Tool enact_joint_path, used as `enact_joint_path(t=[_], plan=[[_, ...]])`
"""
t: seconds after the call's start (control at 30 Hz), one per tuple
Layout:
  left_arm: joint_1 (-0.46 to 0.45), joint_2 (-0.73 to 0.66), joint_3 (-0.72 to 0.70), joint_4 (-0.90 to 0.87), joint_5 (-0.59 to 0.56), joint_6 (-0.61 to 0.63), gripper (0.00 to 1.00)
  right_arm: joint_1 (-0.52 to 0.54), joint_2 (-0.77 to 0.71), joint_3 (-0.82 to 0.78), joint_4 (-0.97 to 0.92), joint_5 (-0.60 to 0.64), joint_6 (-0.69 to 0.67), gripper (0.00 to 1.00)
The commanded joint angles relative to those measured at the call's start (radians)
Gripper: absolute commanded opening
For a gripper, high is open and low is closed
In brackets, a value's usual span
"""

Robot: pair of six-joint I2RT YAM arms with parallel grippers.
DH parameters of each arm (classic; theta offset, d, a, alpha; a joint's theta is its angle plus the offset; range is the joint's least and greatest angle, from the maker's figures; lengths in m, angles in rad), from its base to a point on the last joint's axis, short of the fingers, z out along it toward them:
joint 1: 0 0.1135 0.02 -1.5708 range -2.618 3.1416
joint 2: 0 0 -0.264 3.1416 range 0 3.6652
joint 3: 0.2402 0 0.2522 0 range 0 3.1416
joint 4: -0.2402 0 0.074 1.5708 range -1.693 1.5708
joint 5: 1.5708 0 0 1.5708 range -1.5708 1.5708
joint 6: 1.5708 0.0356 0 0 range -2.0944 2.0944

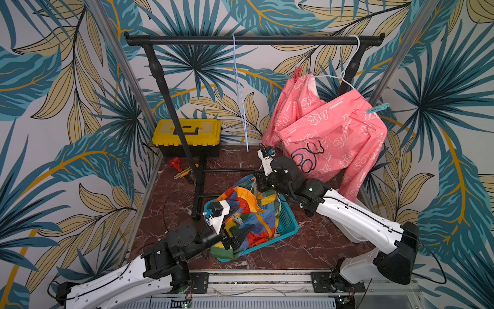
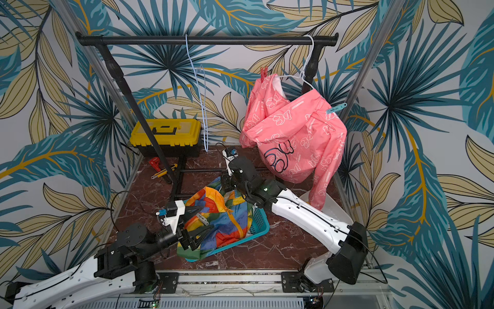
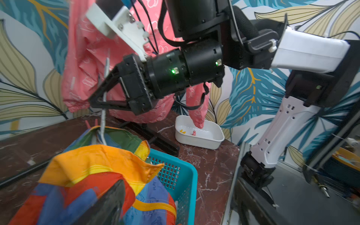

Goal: Remove the clothespins securing jackets to the hanger
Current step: Remove the clothespin from the hanger.

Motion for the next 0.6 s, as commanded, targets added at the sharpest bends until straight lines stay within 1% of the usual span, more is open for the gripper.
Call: enact_joint_path(t=[0.0, 0.1, 0.17, 0.2, 0.23, 0.3, 0.33, 0.37, 0.43, 0.53, 0.57], plan=[[-0.002, 0.104, 0.109, -0.048, -0.177, 0.121, 0.88, 0.005, -0.009, -0.039, -0.034, -0.033, 0.037, 0.0], [-0.002, 0.241, 0.224, -0.118, -0.24, 0.184, 0.89, 0.005, -0.014, -0.047, -0.035, -0.046, 0.045, 0.0], [-0.002, 0.329, 0.297, -0.208, -0.286, 0.215, 0.91, 0.005, -0.025, -0.054, -0.037, -0.054, 0.051, 0.0], [-0.001, 0.37, 0.331, -0.253, -0.323, 0.213, 0.91, 0.004, -0.033, -0.06, -0.036, -0.056, 0.052, 0.0], [0.008, 0.395, 0.349, -0.278, -0.325, 0.215, 0.91, 0.005, -0.04, -0.066, -0.037, -0.057, 0.053, 0.0], [0.047, 0.43, 0.378, -0.319, -0.249, 0.199, 0.9, 0.005, -0.057, -0.078, -0.038, -0.058, 0.053, 0.0], [0.074, 0.448, 0.398, -0.343, -0.207, 0.179, 0.86, 0.005, -0.063, -0.082, -0.044, -0.058, 0.052, 0.0], [0.097, 0.469, 0.42, -0.366, -0.196, 0.161, 0.82, 0.006, -0.068, -0.085, -0.049, -0.059, 0.05, 0.0], [0.116, 0.5, 0.449, -0.398, -0.204, 0.162, 0.79, 0.006, -0.078, -0.093, -0.052, -0.064, 0.049, 0.0], [0.123, 0.546, 0.477, -0.414, -0.223, 0.181, 0.77, 0.008, -0.088, -0.104, -0.047, -0.072, 0.05, 0.0], [0.128, 0.564, 0.488, -0.421, -0.207, 0.185, 0.77, 0.009, -0.091, -0.107, -0.047, -0.077, 0.051, 0.0]])
